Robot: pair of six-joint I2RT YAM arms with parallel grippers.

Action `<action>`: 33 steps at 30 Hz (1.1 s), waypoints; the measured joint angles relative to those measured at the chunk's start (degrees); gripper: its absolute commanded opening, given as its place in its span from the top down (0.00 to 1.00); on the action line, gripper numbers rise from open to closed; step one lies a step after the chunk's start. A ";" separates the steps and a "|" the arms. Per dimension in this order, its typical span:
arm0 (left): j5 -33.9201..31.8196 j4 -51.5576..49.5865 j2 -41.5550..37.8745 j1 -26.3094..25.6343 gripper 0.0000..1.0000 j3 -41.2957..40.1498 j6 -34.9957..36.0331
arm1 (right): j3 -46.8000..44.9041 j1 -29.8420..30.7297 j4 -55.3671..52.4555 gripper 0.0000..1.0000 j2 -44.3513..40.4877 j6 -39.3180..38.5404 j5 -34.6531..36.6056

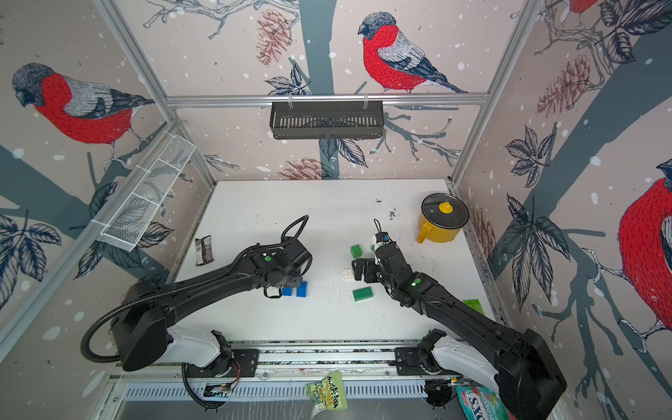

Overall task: Assemble the letter h with lego
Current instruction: Place the lego brick at the center of the board.

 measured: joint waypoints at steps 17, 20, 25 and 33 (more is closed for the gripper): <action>9.44 -7.30 5.70 5.51 1.00 5.79 6.25 | -0.31 0.46 0.02 0.01 -0.31 -0.02 -0.81; 11.04 -8.26 7.87 6.54 1.00 6.78 6.69 | -0.44 0.50 0.02 0.00 -0.31 -0.02 -0.83; 13.68 -8.90 9.25 7.58 1.00 7.08 7.78 | -0.50 0.61 0.04 0.01 -0.37 -0.02 -1.03; 17.27 -9.01 10.56 10.45 0.97 7.19 9.68 | -0.70 1.01 0.22 0.01 -0.37 -0.04 -1.27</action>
